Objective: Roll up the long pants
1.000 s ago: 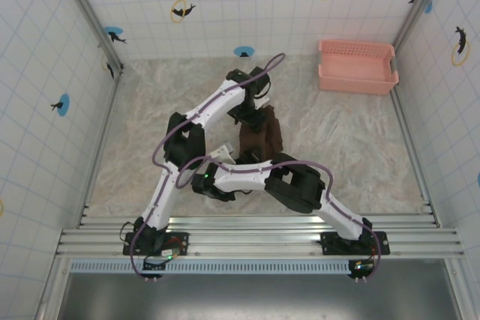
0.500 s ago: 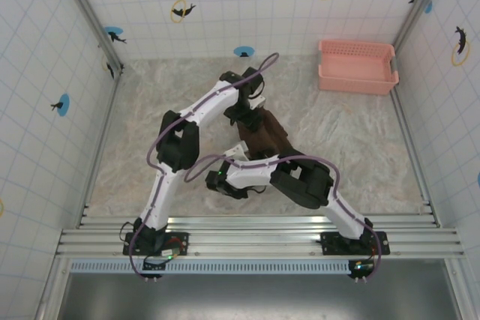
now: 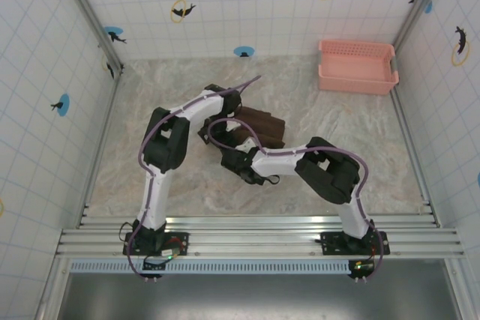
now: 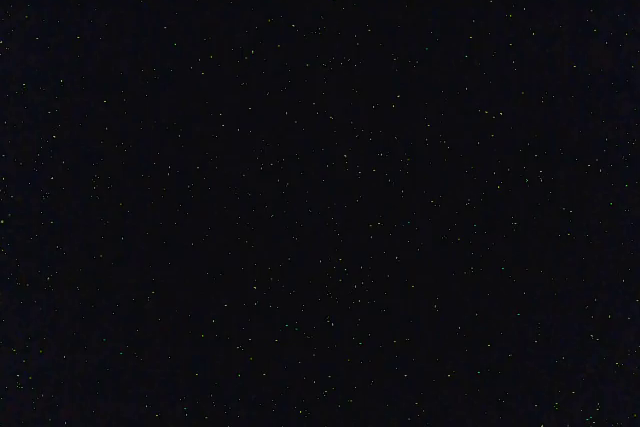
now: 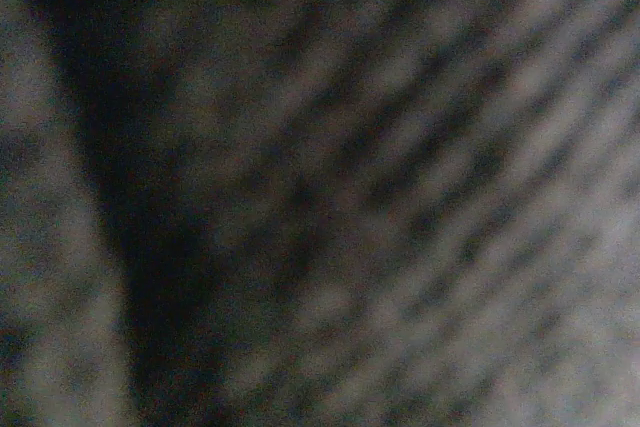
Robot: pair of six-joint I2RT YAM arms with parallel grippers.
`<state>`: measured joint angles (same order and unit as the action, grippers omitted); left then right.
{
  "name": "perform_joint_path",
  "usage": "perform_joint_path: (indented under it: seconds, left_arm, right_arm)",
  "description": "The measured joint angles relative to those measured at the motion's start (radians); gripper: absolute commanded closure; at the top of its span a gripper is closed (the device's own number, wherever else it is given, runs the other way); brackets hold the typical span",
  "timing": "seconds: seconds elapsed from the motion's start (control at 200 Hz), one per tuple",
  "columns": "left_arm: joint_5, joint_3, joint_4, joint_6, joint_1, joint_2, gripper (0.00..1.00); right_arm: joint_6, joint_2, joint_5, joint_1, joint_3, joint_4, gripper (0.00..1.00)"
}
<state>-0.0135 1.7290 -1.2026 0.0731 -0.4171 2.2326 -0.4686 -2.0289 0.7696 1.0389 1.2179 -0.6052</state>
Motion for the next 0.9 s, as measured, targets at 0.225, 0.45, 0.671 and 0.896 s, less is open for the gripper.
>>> perform_joint_path:
  seconds: [0.225,0.45,0.671,0.896]
  left_arm:
    - [0.006,-0.051,-0.001,-0.018,0.008,-0.032,0.14]
    - [0.049,-0.056,-0.032,-0.023,0.009,-0.050,0.13]
    - [0.105,-0.021,-0.087,-0.020,0.014,-0.130,0.10]
    - [0.145,0.105,-0.163,-0.017,0.018,-0.261,0.03]
  right_arm:
    - [0.123,0.100,-0.169,0.003,-0.063,0.054,0.82]
    - [0.166,0.201,-0.371,-0.016,-0.077,0.051,0.84]
    - [0.171,0.211,-0.652,-0.068,-0.019,0.000,0.86]
    - [0.114,0.219,-0.954,-0.132,-0.003,0.005,0.87]
